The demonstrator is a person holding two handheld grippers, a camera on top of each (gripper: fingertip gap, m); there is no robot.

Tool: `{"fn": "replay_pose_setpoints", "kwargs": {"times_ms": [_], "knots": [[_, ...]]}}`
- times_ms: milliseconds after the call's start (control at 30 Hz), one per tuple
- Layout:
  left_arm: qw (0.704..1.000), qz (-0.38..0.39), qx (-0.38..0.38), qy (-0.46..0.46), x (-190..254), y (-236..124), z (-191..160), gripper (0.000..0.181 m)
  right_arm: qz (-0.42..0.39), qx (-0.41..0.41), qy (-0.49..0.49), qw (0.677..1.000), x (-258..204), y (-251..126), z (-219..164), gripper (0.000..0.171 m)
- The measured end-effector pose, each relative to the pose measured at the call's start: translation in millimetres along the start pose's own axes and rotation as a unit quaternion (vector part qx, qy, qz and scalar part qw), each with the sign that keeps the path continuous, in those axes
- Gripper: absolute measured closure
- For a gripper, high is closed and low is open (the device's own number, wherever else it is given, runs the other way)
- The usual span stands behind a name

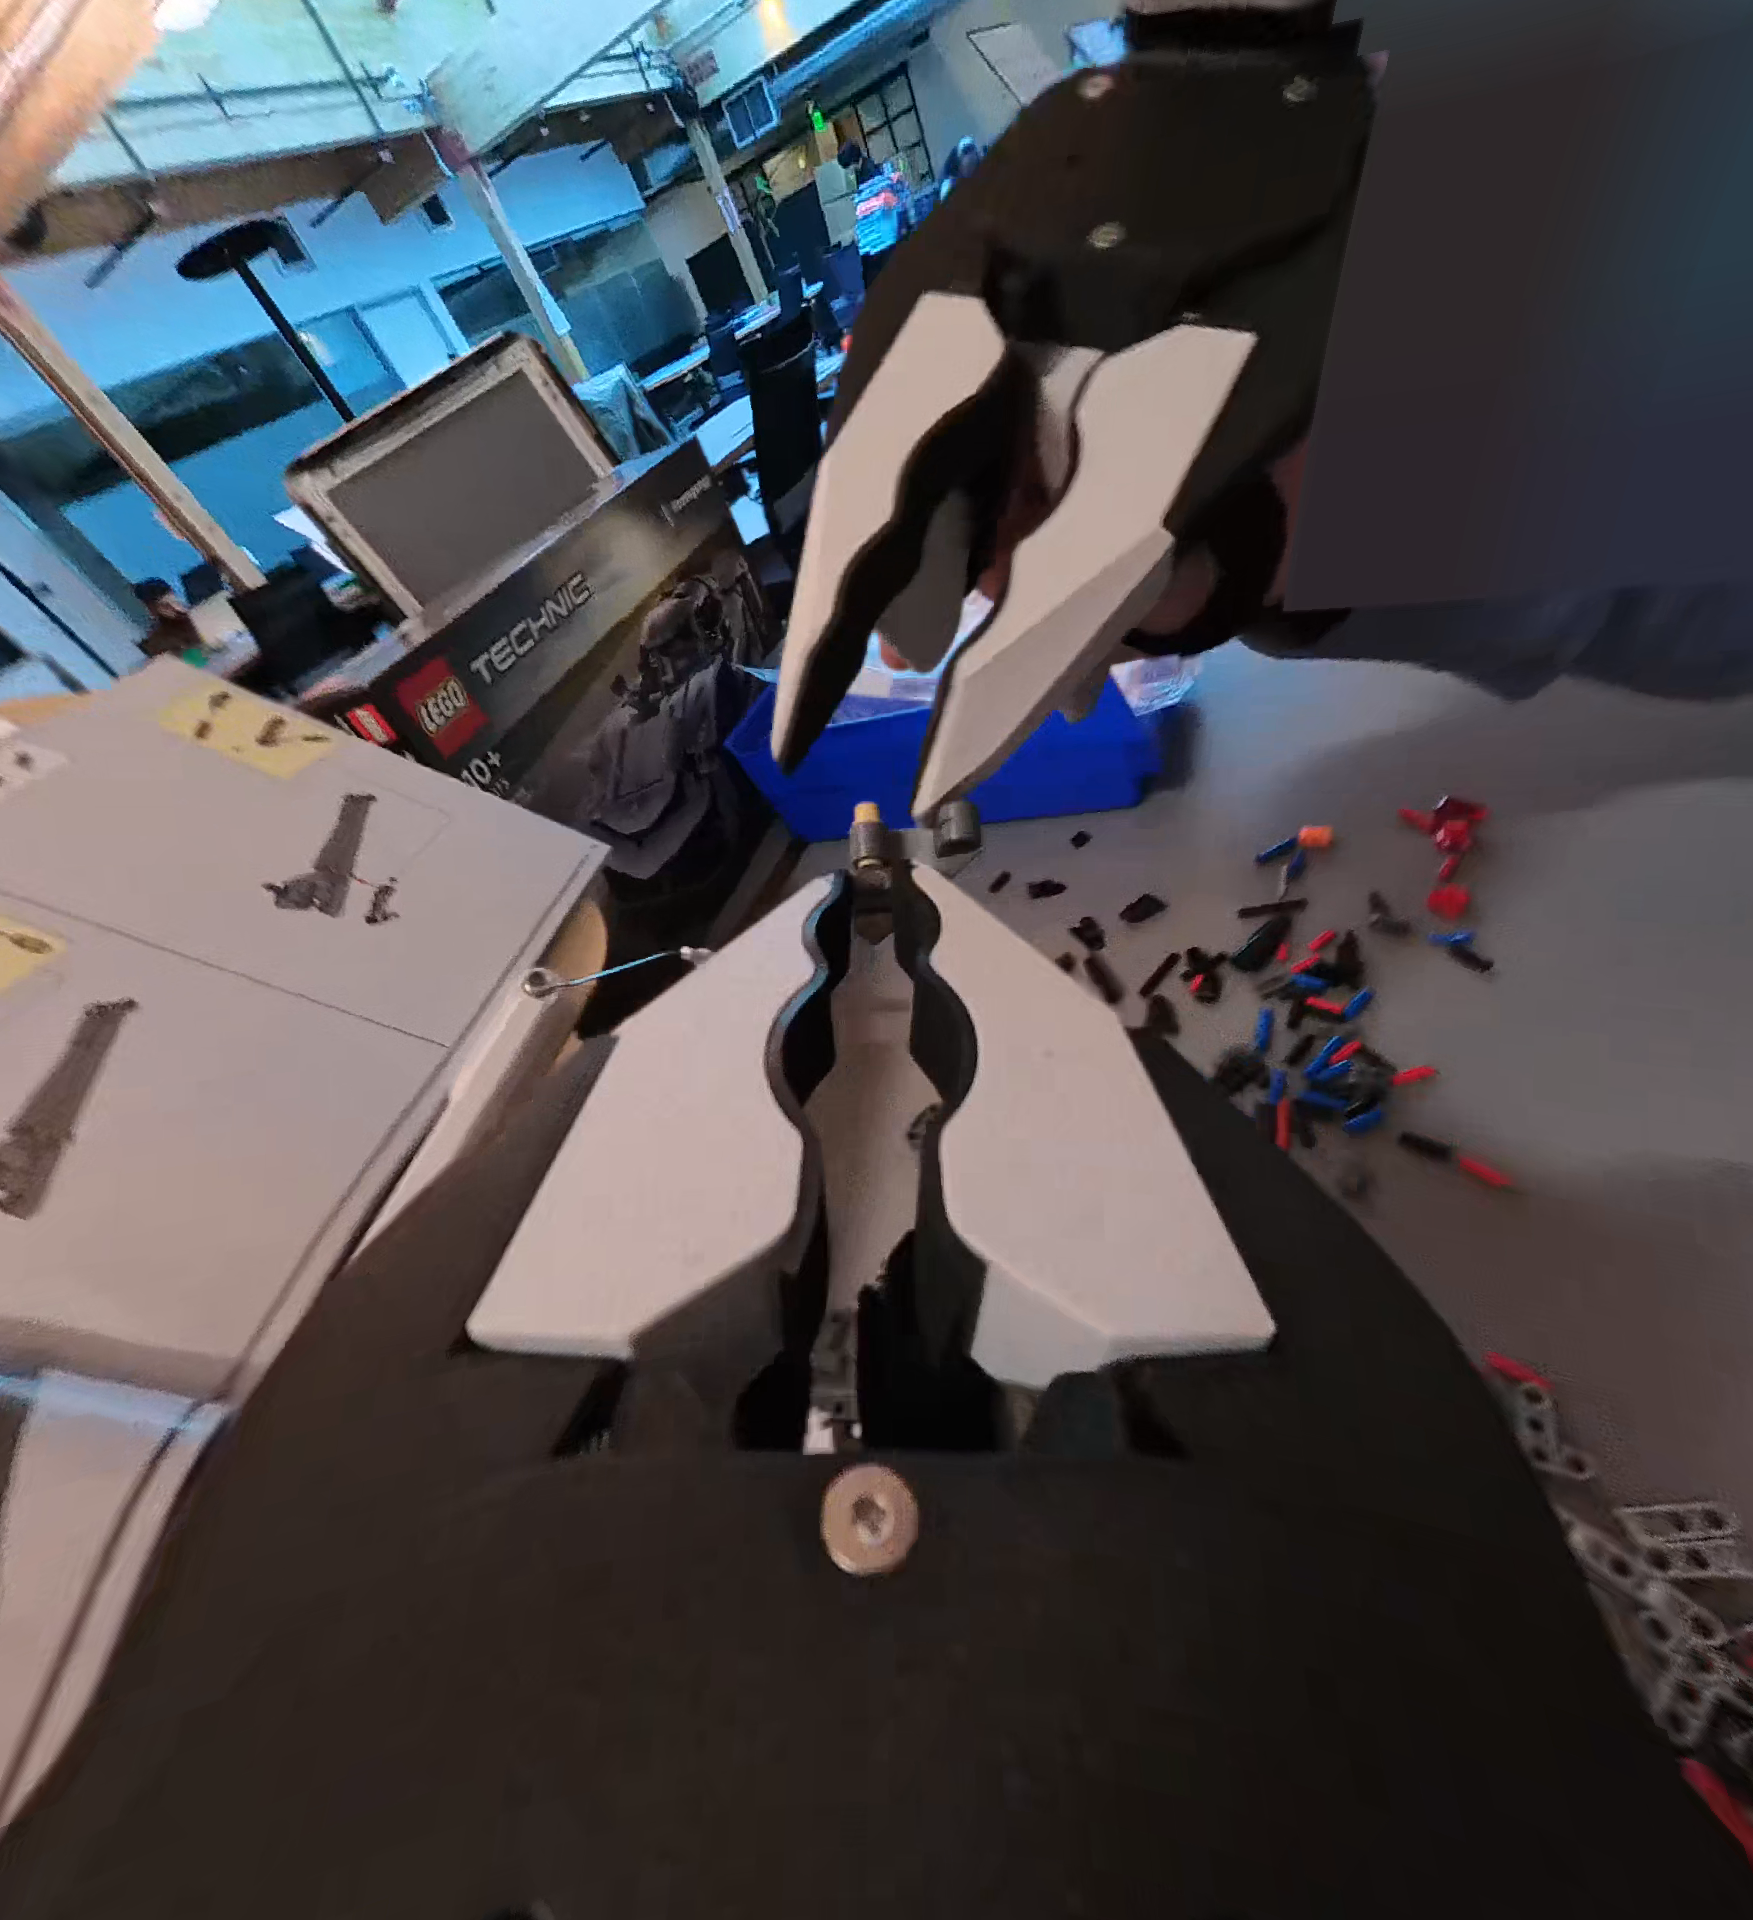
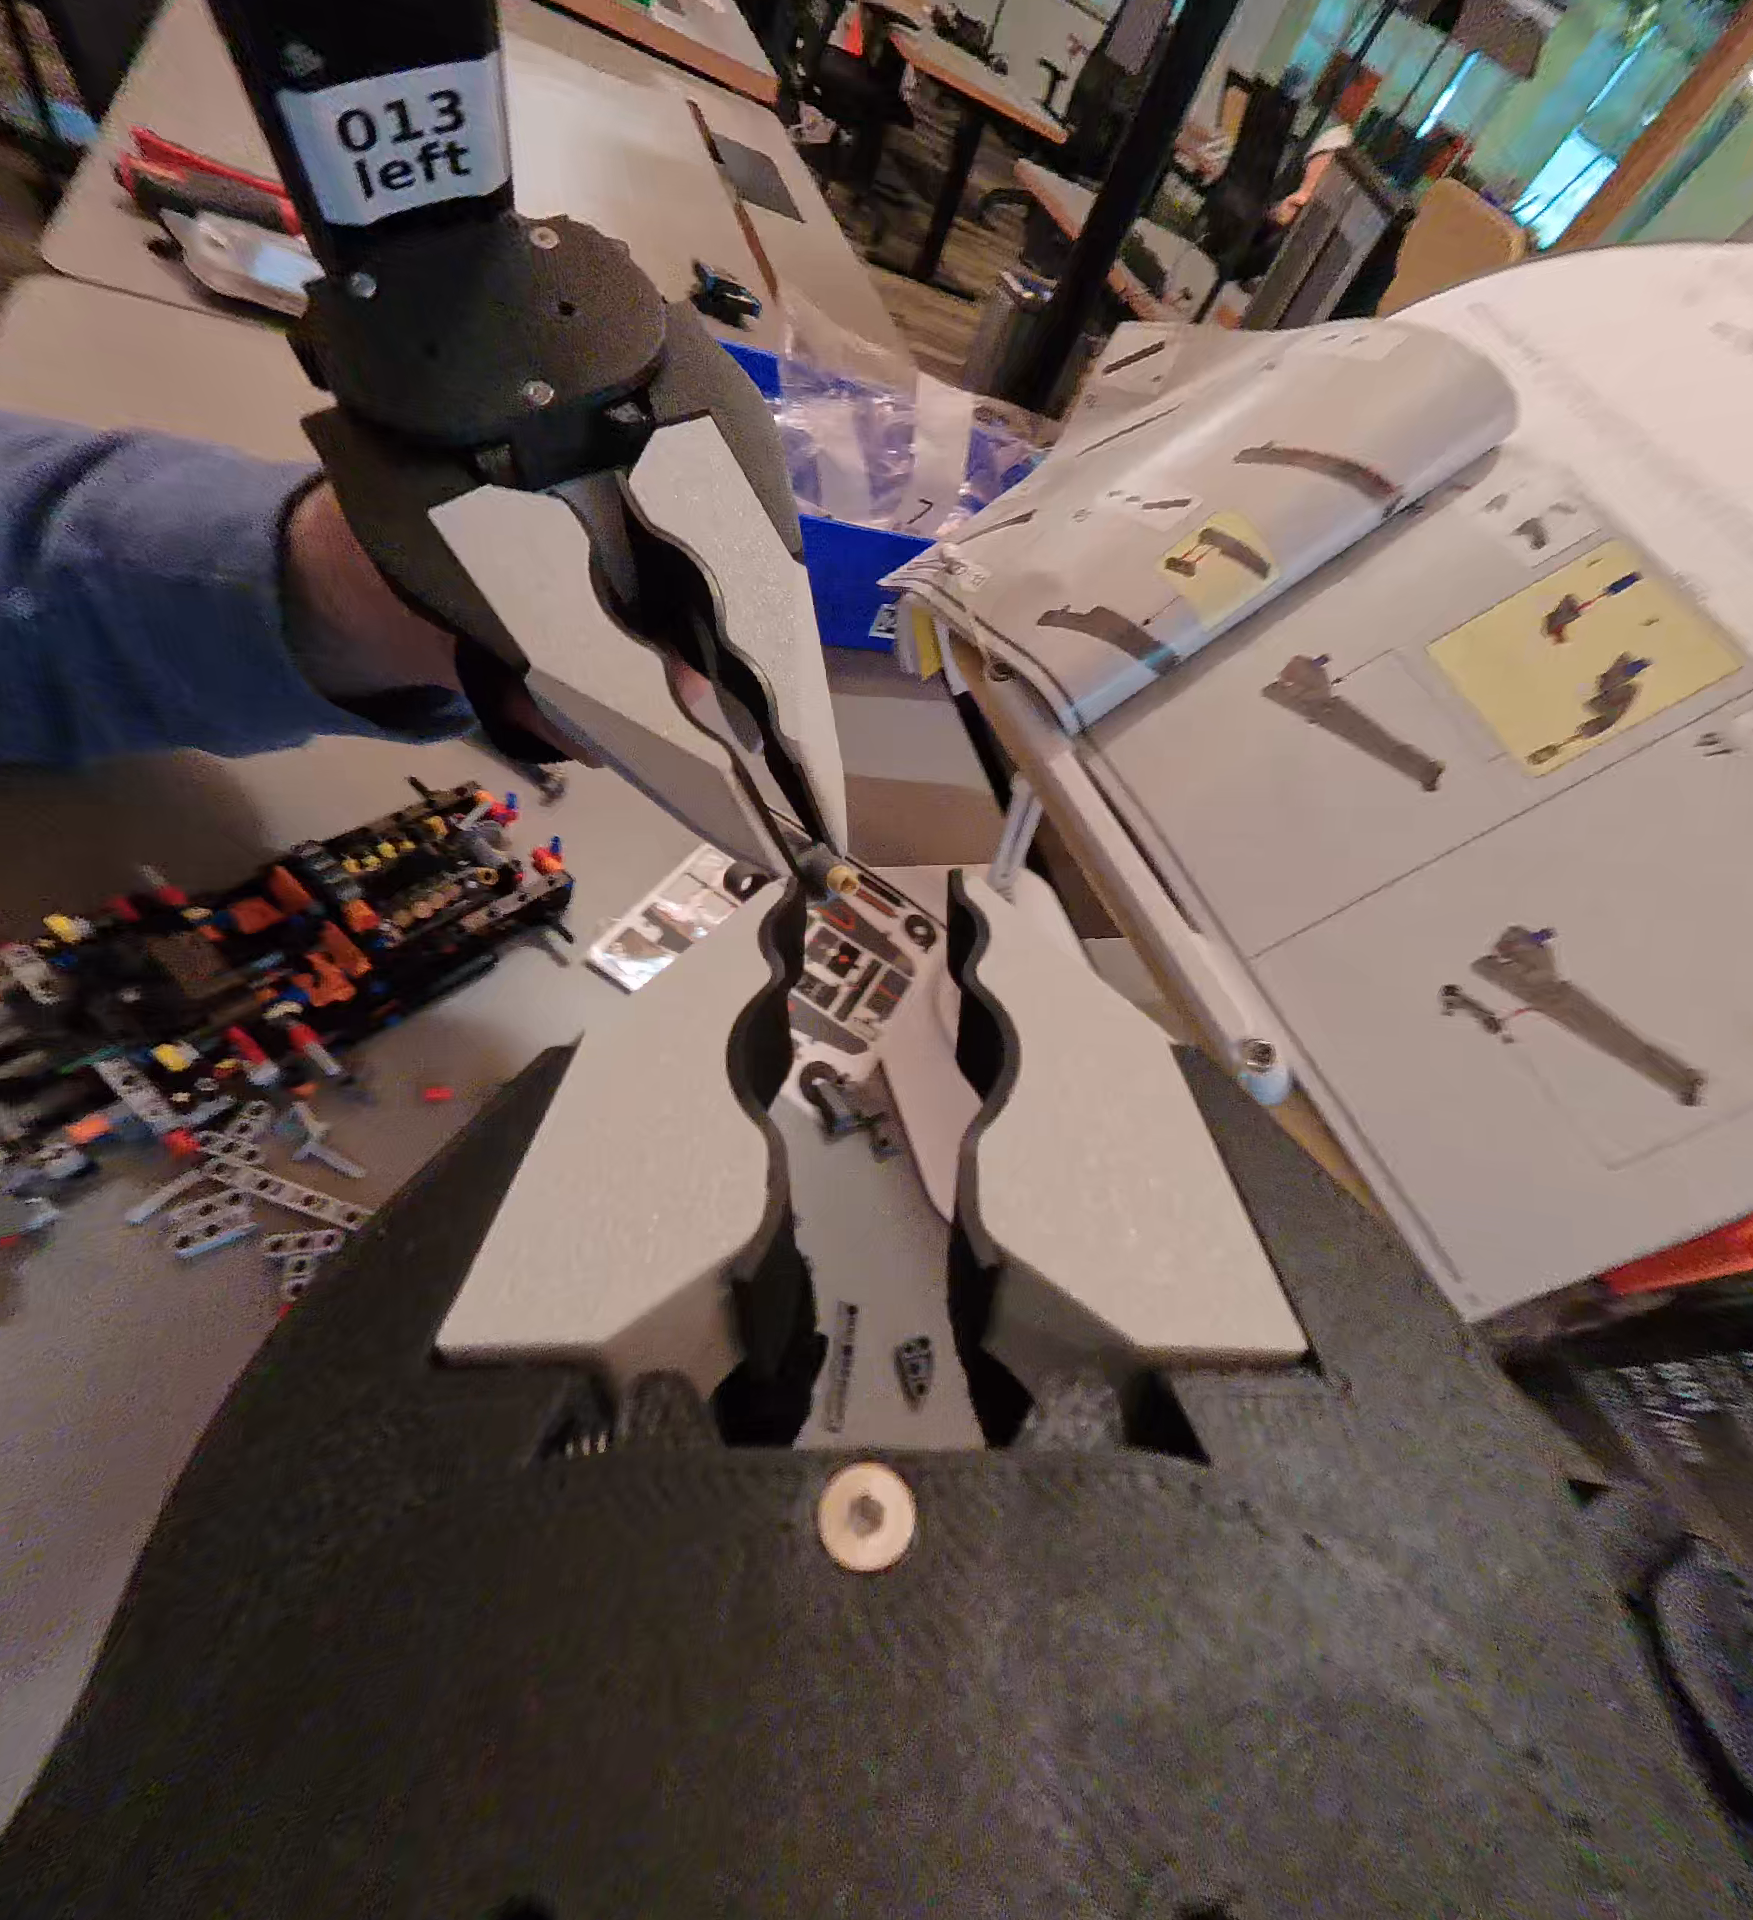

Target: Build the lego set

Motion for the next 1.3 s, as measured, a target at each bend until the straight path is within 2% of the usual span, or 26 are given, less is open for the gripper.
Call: {"fn": "replay_pose_setpoints", "kwargs": {"times_ms": [167, 267, 300, 467, 600, 667, 733, 800, 867, 967, 1100, 1300], "knots": [[0.990, 0.056, -0.032, 0.123, 12.5, 2.7, 0.4, 0.176, 0.085, 0.014, 0.084, 0.993, 3.4, 4.3, -7.7, 0.158], [0.980, 0.069, -0.046, 0.184, 20.9, 5.5, 0.6, 0.176, 0.113, 0.010, 0.099, 0.989, 2.8, 7.6, -12.8, 0.158], [0.976, 0.078, -0.049, 0.198, 22.0, 6.7, 0.3, 0.176, 0.120, 0.013, 0.098, 0.988, 1.9, 8.1, -13.5, 0.163], [0.976, 0.077, -0.048, 0.196, 19.4, 8.5, -1.6, 0.176, 0.110, 0.017, 0.088, 0.990, 1.5, 8.9, -16.1, 0.167], [0.986, 0.083, -0.007, 0.143, 13.0, 6.3, 4.0, 0.174, 0.068, 0.043, 0.079, 0.994, 3.9, 5.4, -12.5, 0.167], [0.990, 0.096, 0.016, 0.104, 6.4, 3.8, 6.6, 0.163, 0.034, 0.062, 0.077, 0.994, 7.4, 1.5, -10.3, 0.167], [0.994, 0.101, 0.035, 0.036, -3.8, 0.7, 7.0, 0.154, 0.000, 0.088, 0.083, 0.993, 10.5, -3.2, -8.2, 0.167], [0.994, 0.043, 0.057, -0.085, -11.6, -0.2, 5.6, 0.152, -0.030, 0.114, 0.080, 0.990, 10.8, -5.4, -6.6, 0.167], [0.981, -0.007, 0.094, -0.170, -17.1, -0.6, 3.6, 0.154, -0.051, 0.133, 0.071, 0.987, 8.2, -4.1, -5.1, 0.167], [0.959, -0.070, 0.118, -0.247, -18.8, 2.3, 1.2, 0.155, -0.067, 0.159, 0.056, 0.983, 4.2, -1.2, -2.3, 0.167], [0.936, -0.113, 0.144, -0.300, -20.8, 1.4, 0.2, 0.164, -0.072, 0.188, 0.060, 0.978, 4.8, 0.2, -1.1, 0.167], [0.901, -0.180, 0.162, -0.359, -23.4, 3.4, -3.2, 0.158, -0.076, 0.206, 0.054, 0.974, 4.5, -0.1, 1.0, 0.167]]}}
Point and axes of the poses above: each gripper's, where its closed fingertips meet, y out along the fingers, z out of its top, x = y × z across the jaws, the point moved 9 cm from there along -y, back along the fingers, and after that the axes turned 14 degrees about -y, right-handed, at the moved point
